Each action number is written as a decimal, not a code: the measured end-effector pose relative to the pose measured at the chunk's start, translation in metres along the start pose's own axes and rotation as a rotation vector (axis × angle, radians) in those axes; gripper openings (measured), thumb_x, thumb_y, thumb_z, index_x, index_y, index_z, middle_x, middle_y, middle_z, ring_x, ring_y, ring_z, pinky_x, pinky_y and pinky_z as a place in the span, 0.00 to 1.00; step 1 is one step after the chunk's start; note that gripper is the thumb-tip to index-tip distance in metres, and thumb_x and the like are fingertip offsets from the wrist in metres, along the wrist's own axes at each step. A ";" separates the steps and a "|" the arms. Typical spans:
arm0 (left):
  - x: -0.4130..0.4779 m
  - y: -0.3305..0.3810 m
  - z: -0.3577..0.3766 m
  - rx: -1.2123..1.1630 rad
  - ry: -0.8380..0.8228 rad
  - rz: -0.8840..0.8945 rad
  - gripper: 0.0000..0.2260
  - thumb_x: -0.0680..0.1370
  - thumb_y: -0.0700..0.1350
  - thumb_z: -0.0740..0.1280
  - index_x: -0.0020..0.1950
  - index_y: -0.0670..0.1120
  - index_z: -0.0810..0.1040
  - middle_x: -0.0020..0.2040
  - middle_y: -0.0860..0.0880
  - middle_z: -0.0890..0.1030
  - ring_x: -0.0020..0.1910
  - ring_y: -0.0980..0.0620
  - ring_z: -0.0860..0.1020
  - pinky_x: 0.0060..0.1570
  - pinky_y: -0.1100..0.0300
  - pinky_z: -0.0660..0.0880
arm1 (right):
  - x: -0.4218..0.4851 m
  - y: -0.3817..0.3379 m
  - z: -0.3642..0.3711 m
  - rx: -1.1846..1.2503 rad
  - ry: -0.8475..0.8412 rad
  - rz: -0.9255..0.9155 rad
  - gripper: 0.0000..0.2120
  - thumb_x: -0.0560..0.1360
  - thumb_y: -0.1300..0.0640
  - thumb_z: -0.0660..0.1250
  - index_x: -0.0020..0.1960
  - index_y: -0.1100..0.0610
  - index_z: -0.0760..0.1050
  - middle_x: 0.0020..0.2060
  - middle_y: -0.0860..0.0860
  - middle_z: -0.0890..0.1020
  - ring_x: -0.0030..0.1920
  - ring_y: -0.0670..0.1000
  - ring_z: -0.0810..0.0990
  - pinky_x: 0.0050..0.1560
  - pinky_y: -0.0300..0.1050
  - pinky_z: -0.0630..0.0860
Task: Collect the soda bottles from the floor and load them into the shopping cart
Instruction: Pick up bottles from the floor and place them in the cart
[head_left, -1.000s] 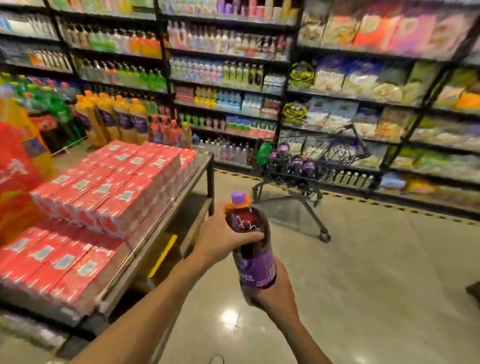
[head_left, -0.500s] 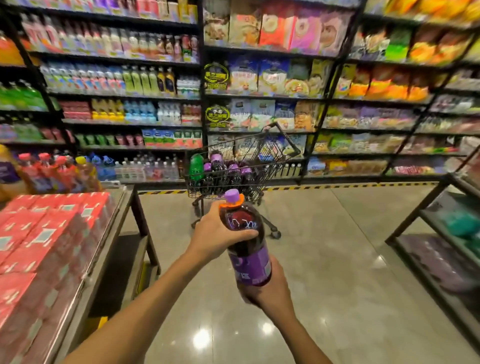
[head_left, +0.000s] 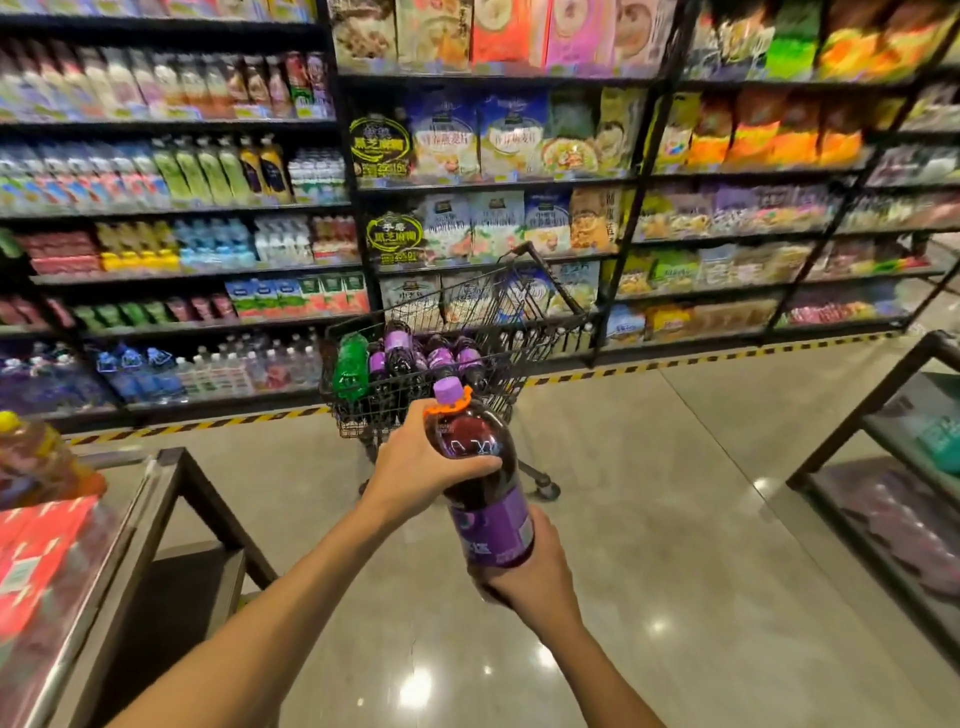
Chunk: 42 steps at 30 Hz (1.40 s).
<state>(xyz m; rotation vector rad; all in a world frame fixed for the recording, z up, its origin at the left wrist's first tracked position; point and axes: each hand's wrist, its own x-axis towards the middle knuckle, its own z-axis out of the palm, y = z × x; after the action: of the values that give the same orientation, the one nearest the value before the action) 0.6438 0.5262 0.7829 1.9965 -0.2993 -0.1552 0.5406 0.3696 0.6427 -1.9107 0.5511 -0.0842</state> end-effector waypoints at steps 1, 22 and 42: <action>0.016 0.000 0.001 -0.002 0.011 0.002 0.40 0.54 0.69 0.82 0.61 0.63 0.71 0.56 0.61 0.82 0.57 0.57 0.81 0.62 0.48 0.78 | 0.017 -0.002 -0.001 -0.014 0.004 -0.017 0.40 0.55 0.43 0.85 0.63 0.42 0.72 0.48 0.46 0.84 0.44 0.51 0.86 0.34 0.50 0.86; 0.312 -0.038 -0.050 0.000 0.007 -0.022 0.40 0.57 0.66 0.83 0.65 0.60 0.71 0.57 0.62 0.81 0.56 0.61 0.80 0.60 0.53 0.78 | 0.296 -0.087 0.073 -0.063 -0.005 -0.064 0.46 0.54 0.44 0.86 0.68 0.41 0.70 0.53 0.44 0.82 0.50 0.50 0.85 0.42 0.55 0.87; 0.605 -0.049 -0.075 0.054 -0.033 -0.021 0.42 0.56 0.70 0.79 0.66 0.59 0.70 0.57 0.64 0.78 0.58 0.55 0.79 0.59 0.52 0.76 | 0.572 -0.167 0.124 0.020 -0.004 -0.113 0.48 0.54 0.38 0.85 0.69 0.36 0.67 0.60 0.40 0.78 0.60 0.44 0.80 0.61 0.51 0.82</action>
<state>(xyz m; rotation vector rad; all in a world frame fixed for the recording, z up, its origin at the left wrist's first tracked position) 1.2492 0.4425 0.7856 2.0525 -0.3062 -0.1951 1.1438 0.2896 0.6295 -1.9210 0.4377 -0.1585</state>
